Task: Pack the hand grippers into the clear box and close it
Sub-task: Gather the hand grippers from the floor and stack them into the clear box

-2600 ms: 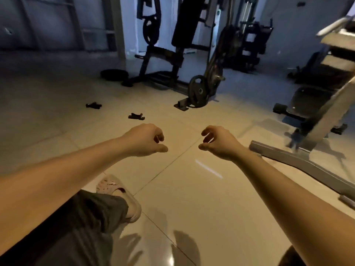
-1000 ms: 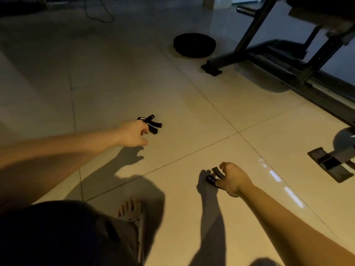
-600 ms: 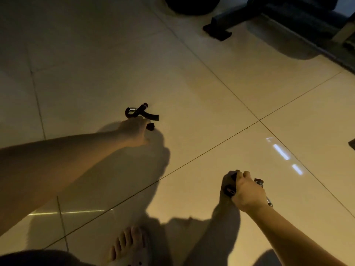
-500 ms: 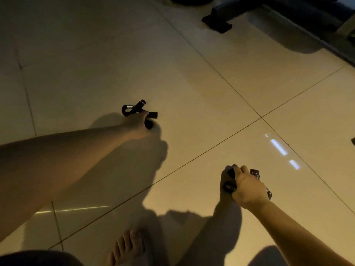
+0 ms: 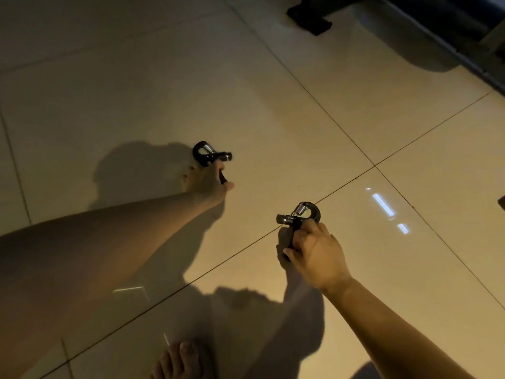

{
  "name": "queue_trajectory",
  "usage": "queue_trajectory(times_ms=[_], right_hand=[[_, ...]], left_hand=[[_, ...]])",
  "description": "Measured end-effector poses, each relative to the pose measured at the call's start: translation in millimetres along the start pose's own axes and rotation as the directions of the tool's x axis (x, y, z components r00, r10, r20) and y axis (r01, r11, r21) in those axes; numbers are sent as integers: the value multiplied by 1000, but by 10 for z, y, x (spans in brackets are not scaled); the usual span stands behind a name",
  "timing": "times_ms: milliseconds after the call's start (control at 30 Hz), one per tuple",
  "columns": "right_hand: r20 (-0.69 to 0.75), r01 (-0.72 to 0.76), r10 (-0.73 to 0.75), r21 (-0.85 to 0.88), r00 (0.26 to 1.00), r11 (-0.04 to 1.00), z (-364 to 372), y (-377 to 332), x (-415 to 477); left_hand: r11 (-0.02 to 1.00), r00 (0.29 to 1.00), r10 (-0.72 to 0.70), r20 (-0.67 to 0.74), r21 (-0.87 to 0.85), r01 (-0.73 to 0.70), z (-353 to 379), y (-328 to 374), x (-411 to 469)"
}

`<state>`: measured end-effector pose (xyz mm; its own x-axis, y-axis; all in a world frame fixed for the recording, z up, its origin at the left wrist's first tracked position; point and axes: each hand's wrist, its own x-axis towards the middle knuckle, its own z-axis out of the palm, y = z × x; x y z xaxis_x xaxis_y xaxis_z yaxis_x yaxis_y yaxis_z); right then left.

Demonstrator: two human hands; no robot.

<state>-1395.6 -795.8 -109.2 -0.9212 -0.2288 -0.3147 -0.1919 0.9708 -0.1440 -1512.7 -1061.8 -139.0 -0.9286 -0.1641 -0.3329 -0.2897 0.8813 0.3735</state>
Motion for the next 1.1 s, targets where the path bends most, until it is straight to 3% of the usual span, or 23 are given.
queue_trajectory(times_ms=[67, 133, 200, 267, 400, 567, 700, 900, 1100], right_hand=[[-33, -216, 218, 64, 975, 974, 54, -11, -8], [32, -423, 428, 234, 903, 875, 76, -32, -1], [143, -555, 543, 355, 827, 752, 94, -68, 37], [172, -601, 579, 326, 797, 730, 140, -113, 70], [98, -586, 582, 248, 807, 771, 193, -150, 84], [174, -528, 499, 307, 849, 792, 112, -15, -99], [152, -457, 432, 351, 889, 817, -97, 136, -382], [-22, -327, 382, 475, 924, 817, -590, 324, -960], [-212, -242, 365, 448, 907, 861, -1072, 450, -1902]], left_hand=[[996, 999, 48, -11, 72, -47, 69, 17, -170], [986, 992, 118, -45, 121, -112, 134, -9, -328], [993, 991, 112, -74, 49, -108, 203, -69, -405], [999, 997, 21, -74, -34, -23, 250, -92, -482], [993, 996, -81, -34, -91, 77, 309, -179, -613], [979, 999, -2, 40, -202, 10, 79, -207, -839], [978, 989, 121, 87, -183, -103, -148, -30, -1173], [942, 954, 297, 43, -177, -285, -546, 425, -1841], [897, 922, 387, -15, -227, -380, -911, 1060, -2787]])
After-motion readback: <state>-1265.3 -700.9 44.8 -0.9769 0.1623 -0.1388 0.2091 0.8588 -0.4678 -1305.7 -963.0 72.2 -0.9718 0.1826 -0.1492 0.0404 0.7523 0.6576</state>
